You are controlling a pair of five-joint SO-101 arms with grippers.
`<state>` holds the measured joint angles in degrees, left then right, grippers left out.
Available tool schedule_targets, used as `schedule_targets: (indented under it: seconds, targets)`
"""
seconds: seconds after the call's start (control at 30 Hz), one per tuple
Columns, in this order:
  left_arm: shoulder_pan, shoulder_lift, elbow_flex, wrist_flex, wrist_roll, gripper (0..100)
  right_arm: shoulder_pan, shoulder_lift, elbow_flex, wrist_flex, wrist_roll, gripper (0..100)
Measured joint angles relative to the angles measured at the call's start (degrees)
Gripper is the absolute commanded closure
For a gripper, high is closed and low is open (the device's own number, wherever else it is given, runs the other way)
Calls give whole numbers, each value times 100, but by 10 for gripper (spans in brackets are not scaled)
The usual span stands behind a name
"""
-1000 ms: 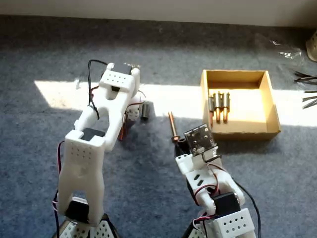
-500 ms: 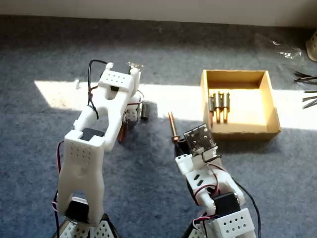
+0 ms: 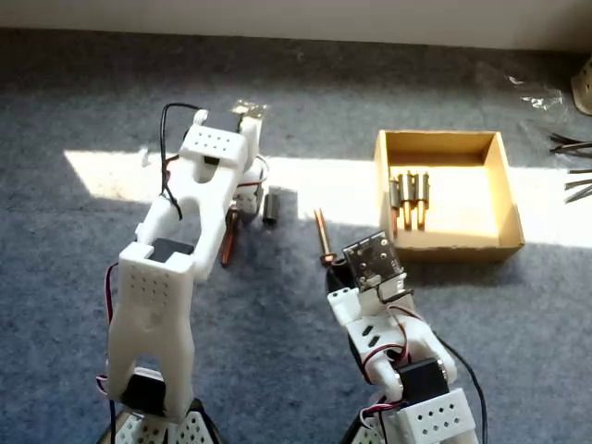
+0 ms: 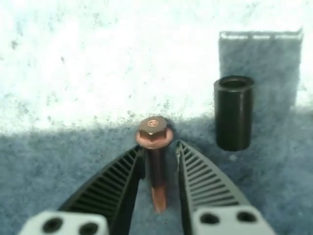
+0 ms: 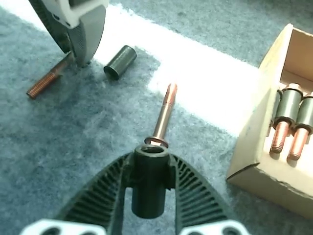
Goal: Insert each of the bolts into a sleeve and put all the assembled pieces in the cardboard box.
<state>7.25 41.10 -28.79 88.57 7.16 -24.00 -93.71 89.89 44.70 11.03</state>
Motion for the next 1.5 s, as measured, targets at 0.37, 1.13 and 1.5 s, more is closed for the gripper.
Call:
schedule_targets:
  seconds: [0.37, 1.13, 1.5]
  targets:
    - [-18, 9, -9, -176, 0, 924, 0, 0, 0, 0, 9, 994]
    - [-9, 633, -396, -158, 0, 995, 0, 0, 0, 0, 9, 994]
    - [-26, -9, -738, 431, -88, 996, -484, 0, 352, -281, 9, 994]
